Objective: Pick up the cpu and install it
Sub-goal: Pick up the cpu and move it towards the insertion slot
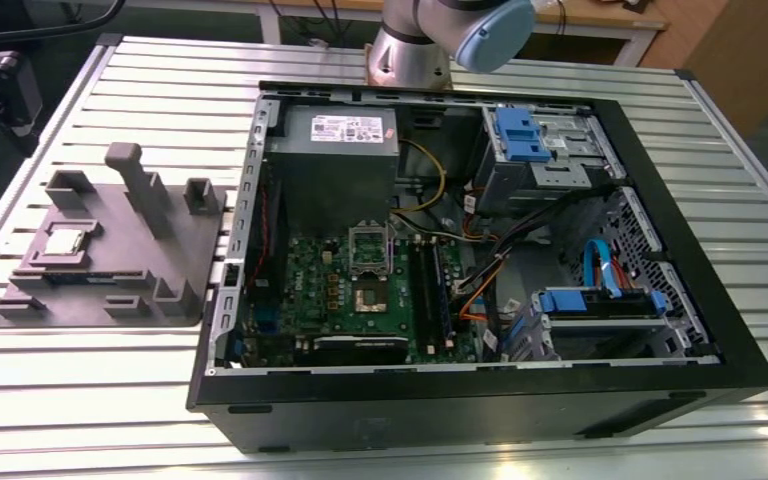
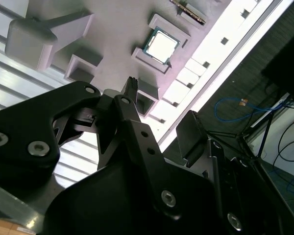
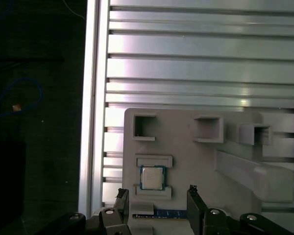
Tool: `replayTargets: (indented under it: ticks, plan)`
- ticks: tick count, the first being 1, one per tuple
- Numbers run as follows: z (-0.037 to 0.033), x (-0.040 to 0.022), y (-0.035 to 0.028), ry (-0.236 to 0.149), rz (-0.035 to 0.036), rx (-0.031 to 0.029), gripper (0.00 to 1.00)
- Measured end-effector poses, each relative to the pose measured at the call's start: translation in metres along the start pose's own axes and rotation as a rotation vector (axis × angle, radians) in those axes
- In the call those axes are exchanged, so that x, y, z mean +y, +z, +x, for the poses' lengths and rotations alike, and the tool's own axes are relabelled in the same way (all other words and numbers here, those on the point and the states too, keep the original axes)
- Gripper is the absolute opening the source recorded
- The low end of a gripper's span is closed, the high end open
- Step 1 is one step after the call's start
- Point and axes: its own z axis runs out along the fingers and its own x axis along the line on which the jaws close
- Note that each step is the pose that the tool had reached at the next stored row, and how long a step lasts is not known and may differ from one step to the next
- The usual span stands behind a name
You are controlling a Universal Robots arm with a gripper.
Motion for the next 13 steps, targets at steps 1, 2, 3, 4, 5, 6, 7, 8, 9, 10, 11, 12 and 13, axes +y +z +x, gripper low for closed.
replayTargets:
  ticks: [1, 2, 3, 4, 5, 6, 7, 8, 9, 10, 11, 12, 13]
  plan:
    - [0.0, -0.0001, 0.0019, 0.0, -0.0001, -0.0001, 0.59]
    - [0.0, -0.0001, 0.002, 0.0, 0.0, -0.0001, 0.59]
    - [0.0, -0.0001, 0.0022, 0.0, 0.0, -0.0001, 0.59]
    - [0.0, -0.0001, 0.0024, 0.0, 0.0, -0.0001, 0.59]
    - [0.0, -0.0001, 0.0026, 0.0, 0.0, 0.0, 0.59]
    - [0.0, -0.0001, 0.0028, 0.0, -0.0001, -0.0001, 0.59]
    - [0.0, -0.0001, 0.0031, 0.0, 0.0, -0.0001, 0.59]
    - [0.0, -0.0001, 0.0033, 0.0, 0.0, 0.0, 0.59]
    - [0.0, -0.0001, 0.0034, 0.0, 0.0, 0.0, 0.59]
    - [0.0, -0.0002, 0.0035, 0.0, 0.0, 0.0, 0.59]
    - [0.0, -0.0002, 0.0036, 0.0, 0.0, 0.0, 0.59]
    - [0.0, -0.0002, 0.004, 0.0, 0.0, -0.0001, 0.59]
    - [0.0, -0.0002, 0.0042, 0.0, 0.0, 0.0, 0.59]
